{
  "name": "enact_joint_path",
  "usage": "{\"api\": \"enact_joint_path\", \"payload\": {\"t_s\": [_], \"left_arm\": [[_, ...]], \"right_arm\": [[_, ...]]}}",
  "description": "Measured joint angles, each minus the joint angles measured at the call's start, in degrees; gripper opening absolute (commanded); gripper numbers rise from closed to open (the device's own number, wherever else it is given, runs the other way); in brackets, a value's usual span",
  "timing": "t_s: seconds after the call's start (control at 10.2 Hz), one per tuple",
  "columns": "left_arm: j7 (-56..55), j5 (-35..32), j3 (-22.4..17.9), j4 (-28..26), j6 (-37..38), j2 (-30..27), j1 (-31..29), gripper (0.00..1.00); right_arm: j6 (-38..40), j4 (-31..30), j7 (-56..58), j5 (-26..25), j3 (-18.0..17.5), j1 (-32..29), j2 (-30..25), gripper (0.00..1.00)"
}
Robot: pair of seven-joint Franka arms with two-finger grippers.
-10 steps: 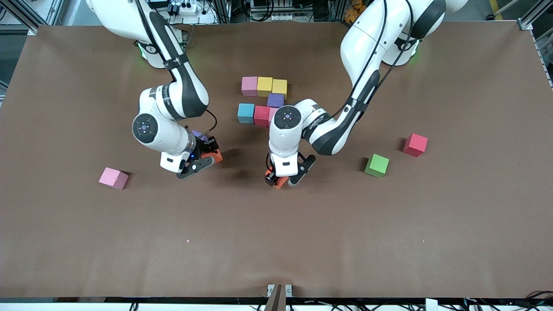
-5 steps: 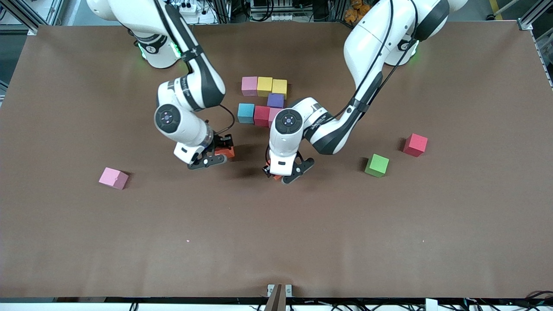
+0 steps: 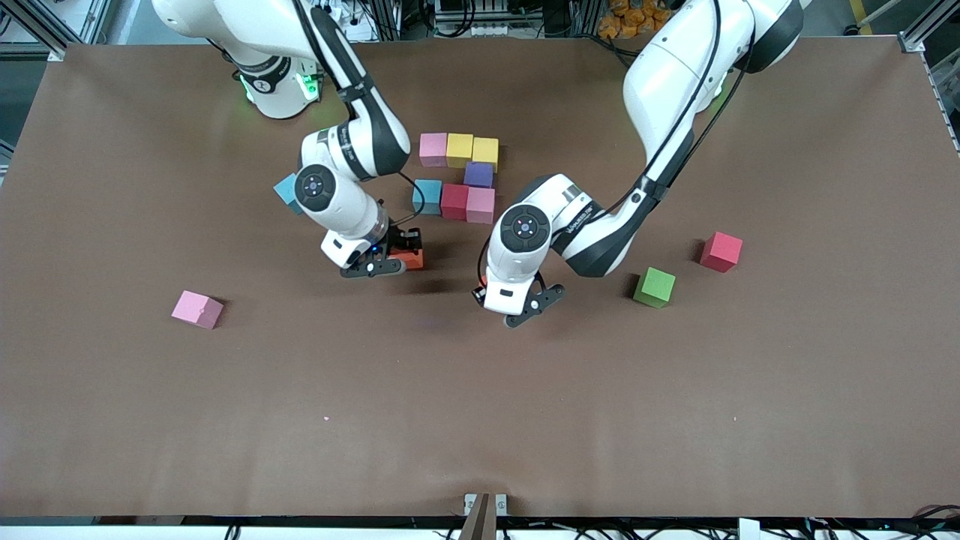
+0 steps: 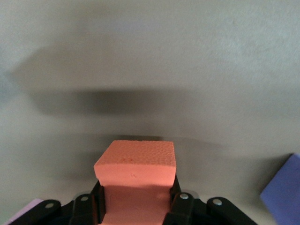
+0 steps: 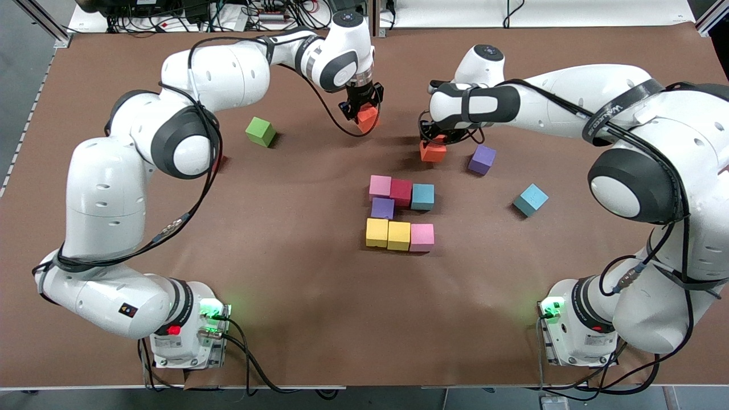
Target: Form number 2 with 11 blocks
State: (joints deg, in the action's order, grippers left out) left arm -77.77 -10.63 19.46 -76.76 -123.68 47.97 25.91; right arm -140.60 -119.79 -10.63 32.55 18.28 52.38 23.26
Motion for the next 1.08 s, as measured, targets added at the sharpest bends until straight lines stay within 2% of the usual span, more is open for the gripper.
{"api": "enact_joint_path", "payload": {"t_s": [0.49, 1.08], "left_arm": [[0.0, 0.0, 0.3, -0.2, 0.1, 0.0, 0.1, 0.29], [1.2, 0.0, 0.5, -0.3, 1.1, 0.0, 0.1, 0.29]], "right_arm": [[-2.7, -0.5, -9.1, 0.0, 0.0, 4.9, 1.4, 0.28], [-3.1, -1.4, -9.4, 0.0, 0.1, 5.5, 2.3, 0.28]]}}
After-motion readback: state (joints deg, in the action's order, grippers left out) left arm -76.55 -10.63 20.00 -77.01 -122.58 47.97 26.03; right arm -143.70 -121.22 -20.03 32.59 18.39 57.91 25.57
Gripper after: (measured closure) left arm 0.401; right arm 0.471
